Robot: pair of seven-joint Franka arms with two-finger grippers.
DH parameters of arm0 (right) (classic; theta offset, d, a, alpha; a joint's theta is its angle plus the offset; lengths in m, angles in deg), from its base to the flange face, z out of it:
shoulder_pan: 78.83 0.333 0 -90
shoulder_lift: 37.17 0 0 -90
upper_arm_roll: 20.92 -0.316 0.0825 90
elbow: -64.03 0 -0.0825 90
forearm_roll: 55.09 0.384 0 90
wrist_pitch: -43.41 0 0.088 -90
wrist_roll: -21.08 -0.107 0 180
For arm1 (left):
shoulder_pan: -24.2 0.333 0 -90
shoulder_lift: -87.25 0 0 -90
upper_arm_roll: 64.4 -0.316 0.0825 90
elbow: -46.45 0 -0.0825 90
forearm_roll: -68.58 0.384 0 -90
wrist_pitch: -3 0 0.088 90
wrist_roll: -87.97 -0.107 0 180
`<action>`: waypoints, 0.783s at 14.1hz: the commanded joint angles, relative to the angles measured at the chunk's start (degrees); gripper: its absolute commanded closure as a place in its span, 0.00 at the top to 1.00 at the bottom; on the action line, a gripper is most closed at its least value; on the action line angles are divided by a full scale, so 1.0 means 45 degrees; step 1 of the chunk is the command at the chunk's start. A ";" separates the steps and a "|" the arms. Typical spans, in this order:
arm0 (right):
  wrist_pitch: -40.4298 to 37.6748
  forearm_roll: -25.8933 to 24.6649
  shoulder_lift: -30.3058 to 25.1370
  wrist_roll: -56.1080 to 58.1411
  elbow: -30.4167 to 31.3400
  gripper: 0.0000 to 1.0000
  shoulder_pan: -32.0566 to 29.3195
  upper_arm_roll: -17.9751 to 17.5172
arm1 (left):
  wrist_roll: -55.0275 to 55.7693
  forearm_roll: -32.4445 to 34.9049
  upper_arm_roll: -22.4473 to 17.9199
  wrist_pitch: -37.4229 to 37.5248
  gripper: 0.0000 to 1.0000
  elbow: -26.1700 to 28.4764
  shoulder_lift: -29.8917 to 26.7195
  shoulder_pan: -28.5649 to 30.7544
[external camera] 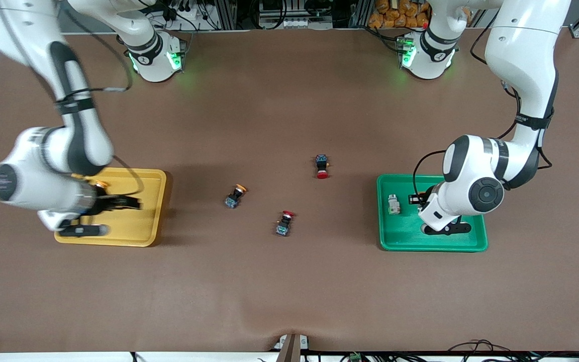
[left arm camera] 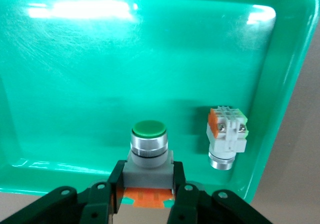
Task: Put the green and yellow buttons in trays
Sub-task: 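Carry the green button to the green tray while the right gripper releases the blue button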
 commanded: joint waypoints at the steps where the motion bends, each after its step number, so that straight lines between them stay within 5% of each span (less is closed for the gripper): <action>1: -0.0061 -0.0008 0.0543 -0.3037 -0.0700 1.00 0.1564 0.0167 | -0.0009 0.0300 0.0109 -0.0628 0.00 0.0095 0.0383 -0.0054; 6: 0.0249 -0.0008 0.2399 -0.7571 -0.2089 1.00 0.3188 0.0167 | -0.0028 0.0300 0.0089 -0.1999 0.09 0.0778 0.0600 -0.0093; 8: 0.1066 0.0030 0.2966 -0.9173 -0.2149 1.00 0.3618 0.0128 | -0.0028 0.0474 0.0070 -0.1999 0.50 0.0740 0.0697 -0.0074; 9: 0.1574 0.0147 0.3220 -0.9916 -0.2149 1.00 0.3968 0.0128 | -0.0009 0.0572 0.0070 -0.1999 0.86 0.0740 0.0717 -0.0074; 10: 0.2043 0.0167 0.3512 -1.0638 -0.2149 1.00 0.4281 0.0128 | -0.0028 0.0573 0.0070 -0.1999 1.00 0.0720 0.0679 -0.0054; 11: 0.2396 0.0187 0.3708 -1.1090 -0.2149 1.00 0.4536 0.0128 | 0.0010 0.0573 0.0070 -0.1922 1.00 0.0701 0.0562 -0.0054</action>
